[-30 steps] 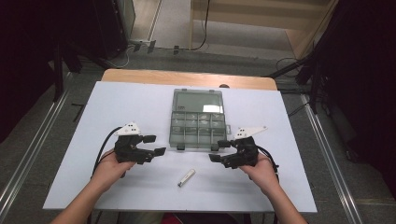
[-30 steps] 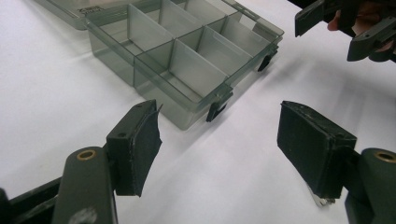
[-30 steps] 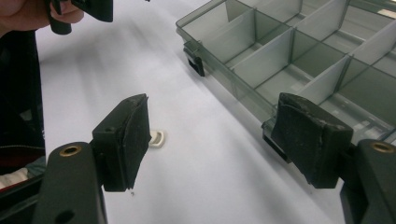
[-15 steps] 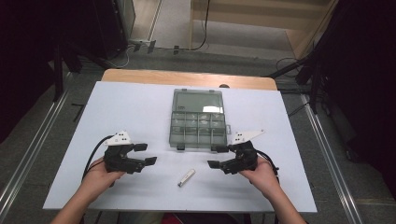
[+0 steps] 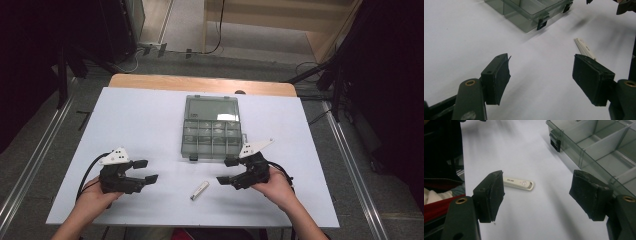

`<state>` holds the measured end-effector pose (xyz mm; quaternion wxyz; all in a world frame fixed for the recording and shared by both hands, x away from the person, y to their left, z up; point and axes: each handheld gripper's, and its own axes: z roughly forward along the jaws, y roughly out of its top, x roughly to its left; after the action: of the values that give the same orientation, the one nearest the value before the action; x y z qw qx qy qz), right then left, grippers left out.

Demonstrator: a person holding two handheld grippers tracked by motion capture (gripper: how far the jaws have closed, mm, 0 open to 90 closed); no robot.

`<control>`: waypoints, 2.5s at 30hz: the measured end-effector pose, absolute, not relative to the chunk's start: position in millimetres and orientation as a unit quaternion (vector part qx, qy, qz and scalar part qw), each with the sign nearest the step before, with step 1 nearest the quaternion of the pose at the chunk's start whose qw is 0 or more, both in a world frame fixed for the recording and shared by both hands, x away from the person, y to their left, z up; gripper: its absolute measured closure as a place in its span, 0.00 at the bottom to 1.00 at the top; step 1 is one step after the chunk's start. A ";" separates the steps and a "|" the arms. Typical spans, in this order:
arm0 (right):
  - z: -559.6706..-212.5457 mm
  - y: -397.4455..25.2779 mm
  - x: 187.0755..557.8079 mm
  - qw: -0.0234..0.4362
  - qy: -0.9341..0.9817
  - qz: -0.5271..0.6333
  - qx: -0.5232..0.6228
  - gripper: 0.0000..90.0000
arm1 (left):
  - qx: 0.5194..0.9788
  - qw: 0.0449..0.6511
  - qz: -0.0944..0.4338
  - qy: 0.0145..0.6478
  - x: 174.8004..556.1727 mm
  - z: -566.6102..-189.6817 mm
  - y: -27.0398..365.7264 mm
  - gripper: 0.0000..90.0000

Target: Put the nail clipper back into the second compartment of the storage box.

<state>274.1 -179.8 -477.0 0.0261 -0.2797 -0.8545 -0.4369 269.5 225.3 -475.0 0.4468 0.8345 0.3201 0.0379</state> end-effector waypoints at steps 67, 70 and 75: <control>-490.0 -92.4 286.8 0.080 -0.938 -0.332 -0.057 0.40 | 0.829 0.436 0.044 0.346 261.2 -484.0 240.0 0.33; -492.2 -91.3 286.1 0.074 -0.939 -0.331 -0.049 0.41 | 0.828 0.439 0.043 0.347 261.9 -484.1 240.4 0.33; -496.4 -89.2 286.3 0.066 -0.942 -0.329 -0.031 0.42 | 0.828 0.438 0.043 0.346 262.6 -484.1 240.3 0.33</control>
<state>286.3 -89.2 -496.4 0.0663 -0.0306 -0.9415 -0.3290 262.6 240.3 -484.1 0.4383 0.8283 0.3463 0.0432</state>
